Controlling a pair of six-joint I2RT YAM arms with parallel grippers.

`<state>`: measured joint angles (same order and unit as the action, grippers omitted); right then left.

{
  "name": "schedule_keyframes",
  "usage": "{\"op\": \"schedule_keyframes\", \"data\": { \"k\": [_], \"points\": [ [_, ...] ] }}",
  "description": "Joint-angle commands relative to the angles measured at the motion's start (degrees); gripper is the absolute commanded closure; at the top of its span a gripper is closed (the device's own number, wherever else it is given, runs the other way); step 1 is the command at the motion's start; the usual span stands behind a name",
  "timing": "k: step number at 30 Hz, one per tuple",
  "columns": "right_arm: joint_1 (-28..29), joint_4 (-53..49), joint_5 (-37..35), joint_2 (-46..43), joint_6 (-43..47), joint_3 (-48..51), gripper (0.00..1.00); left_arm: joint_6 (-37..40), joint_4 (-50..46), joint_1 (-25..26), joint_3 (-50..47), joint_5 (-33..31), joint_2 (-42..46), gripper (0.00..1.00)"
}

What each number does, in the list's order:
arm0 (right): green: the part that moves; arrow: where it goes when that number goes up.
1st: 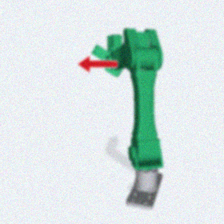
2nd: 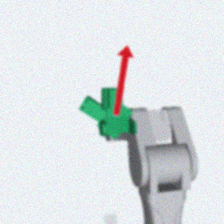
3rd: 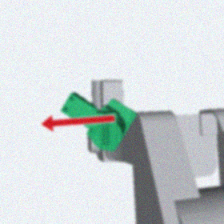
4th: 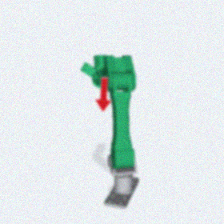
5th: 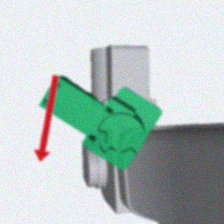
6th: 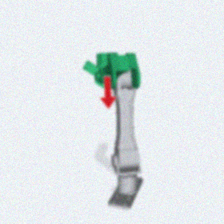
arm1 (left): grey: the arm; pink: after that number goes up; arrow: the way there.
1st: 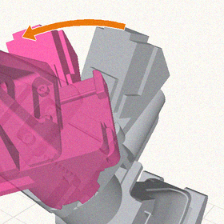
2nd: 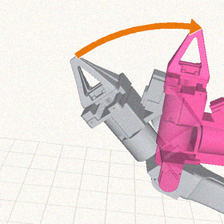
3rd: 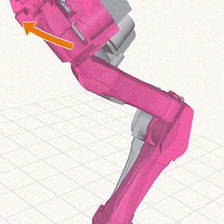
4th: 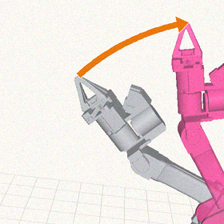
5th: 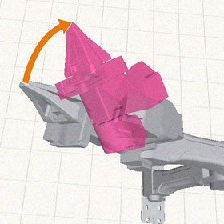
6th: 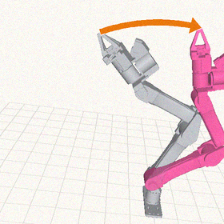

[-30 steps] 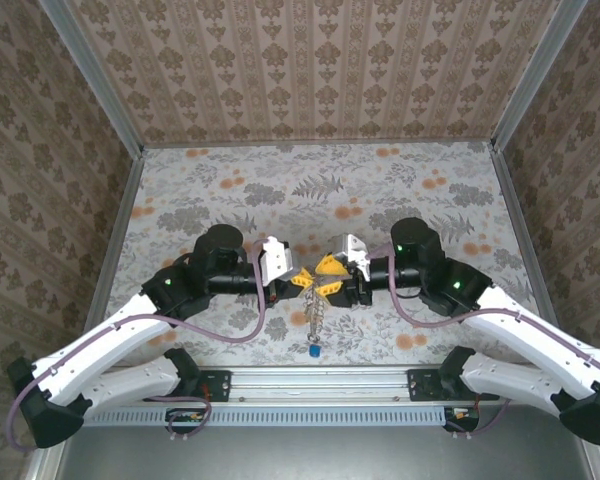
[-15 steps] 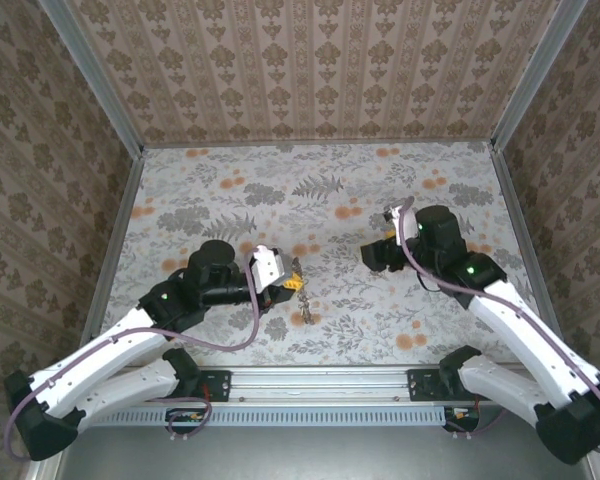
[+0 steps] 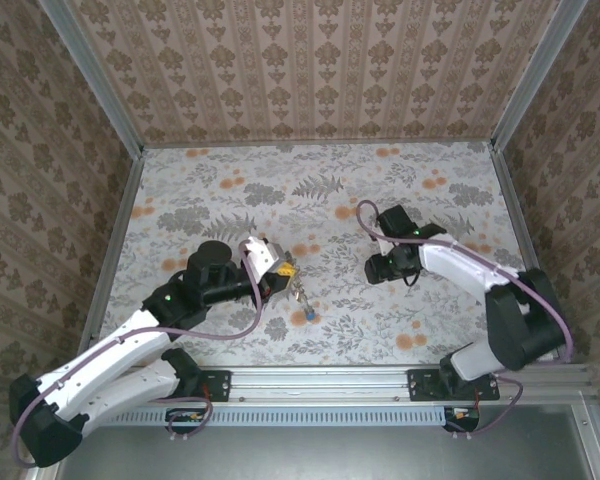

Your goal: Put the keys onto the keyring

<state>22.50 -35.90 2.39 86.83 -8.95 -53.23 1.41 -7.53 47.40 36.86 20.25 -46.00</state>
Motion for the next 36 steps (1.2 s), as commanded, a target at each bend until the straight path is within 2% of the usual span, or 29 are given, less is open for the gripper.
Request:
{"op": "schedule_keyframes", "data": {
  "k": [1,16,24,36],
  "points": [
    [0.2,-0.3,-3.4,4.7,1.0,-4.7,0.45,-2.4,4.4,-0.9,-0.7,0.1,1.3,1.0],
    [3.9,-0.5,-11.3,15.9,2.0,-11.9,0.58,-4.5,8.2,-2.9,-2.8,3.0,0.6,1.0],
    [5.7,-2.2,-13.9,17.9,2.2,-12.9,0.65,-4.6,8.6,-3.1,-2.9,3.6,0.5,1.0],
    [5.9,-2.3,-15.7,18.8,2.5,-12.4,0.7,-4.8,9.2,-3.1,-3.1,4.5,1.4,1.0]
  ]
}}
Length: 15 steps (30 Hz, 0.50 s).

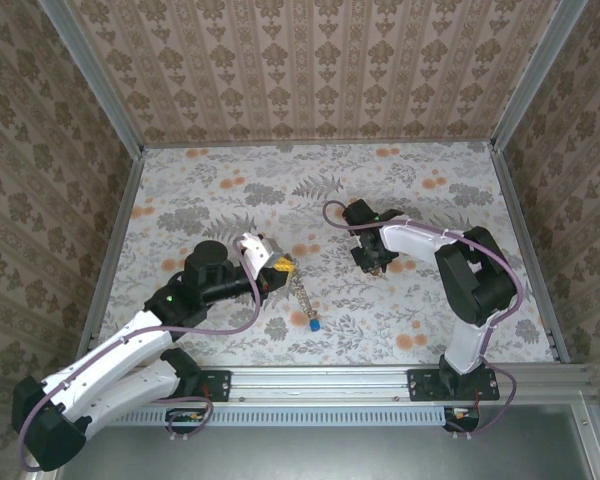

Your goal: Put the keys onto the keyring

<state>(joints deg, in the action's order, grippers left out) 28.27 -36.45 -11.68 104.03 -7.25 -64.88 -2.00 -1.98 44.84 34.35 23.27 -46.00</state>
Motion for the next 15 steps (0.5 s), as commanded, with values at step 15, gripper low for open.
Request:
{"op": "schedule_keyframes", "data": {
  "k": [15],
  "points": [
    [0.2,-1.5,-2.3,1.5,0.7,0.7,0.79,-1.4,4.1,-0.5,-0.6,2.2,1.4,1.0]
  ]
}}
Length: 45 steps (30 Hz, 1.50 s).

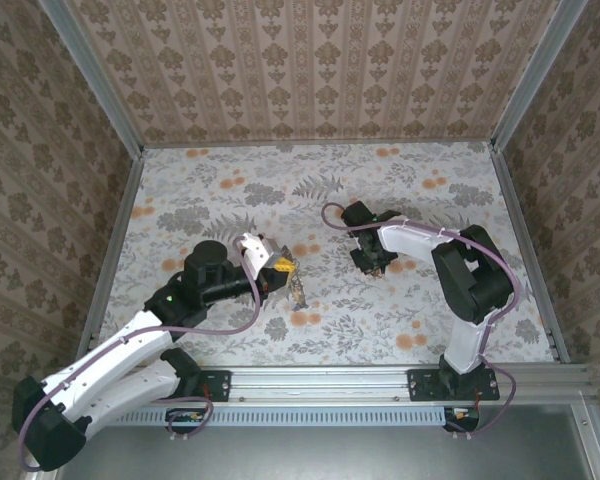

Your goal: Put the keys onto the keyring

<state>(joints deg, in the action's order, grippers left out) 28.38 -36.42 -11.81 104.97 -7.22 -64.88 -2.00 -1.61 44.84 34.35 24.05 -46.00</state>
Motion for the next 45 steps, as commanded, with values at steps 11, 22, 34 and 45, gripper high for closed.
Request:
{"op": "schedule_keyframes", "data": {
  "k": [11,22,34,45],
  "points": [
    [0.1,-2.1,-1.6,-4.7,0.4,2.5,0.93,-1.5,3.7,-0.5,-0.6,1.6,1.2,1.0],
    [2.7,5.1,12.6,-24.7,6.3,10.8,1.0,-1.4,0.6,-0.5,3.4,3.1,-2.5,1.0],
    [7.7,29.7,48.2,-54.0,10.3,20.2,1.0,6.9,-10.7,1.4,13.2,5.9,-0.8,1.0],
    [8.8,46.1,57.3,-53.2,-1.6,21.4,1.0,13.6,-14.3,7.3,16.8,5.9,-1.1,1.0]
  ]
}}
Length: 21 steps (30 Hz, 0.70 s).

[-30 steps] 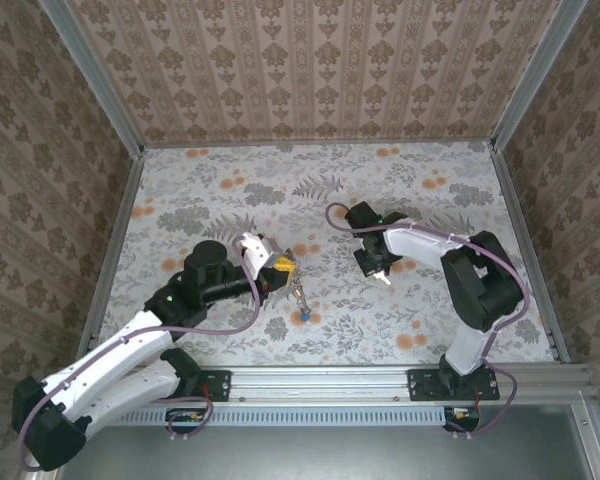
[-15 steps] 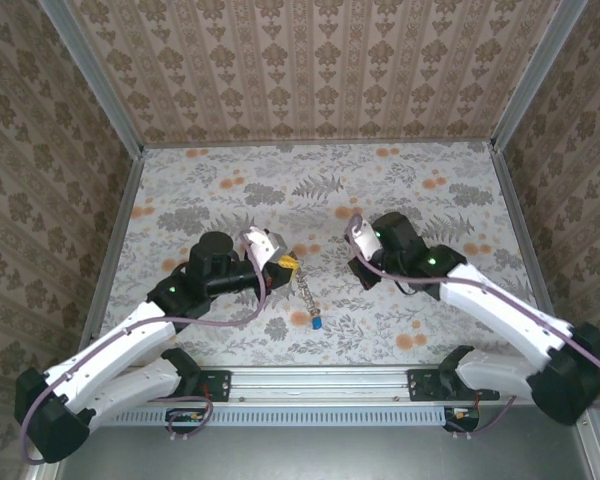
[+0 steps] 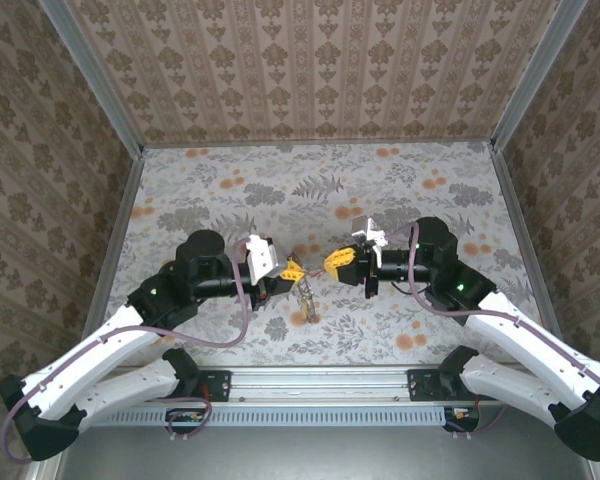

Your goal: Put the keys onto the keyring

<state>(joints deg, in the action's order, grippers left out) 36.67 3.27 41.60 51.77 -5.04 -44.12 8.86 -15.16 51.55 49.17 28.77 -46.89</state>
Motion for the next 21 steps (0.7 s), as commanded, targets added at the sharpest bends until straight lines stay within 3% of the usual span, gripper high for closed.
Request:
{"op": "schedule_keyframes", "data": {
  "k": [1,21],
  "points": [
    [0.6,7.3,4.2,0.3,-4.3,0.8,1.0,2.9,-0.8,0.7,2.1,1.0,-0.4,1.0],
    [3.9,8.1,6.3,4.6,-3.4,-0.2,1.0,3.4,0.3,0.8,1.4,3.3,-0.5,1.0]
  ]
}}
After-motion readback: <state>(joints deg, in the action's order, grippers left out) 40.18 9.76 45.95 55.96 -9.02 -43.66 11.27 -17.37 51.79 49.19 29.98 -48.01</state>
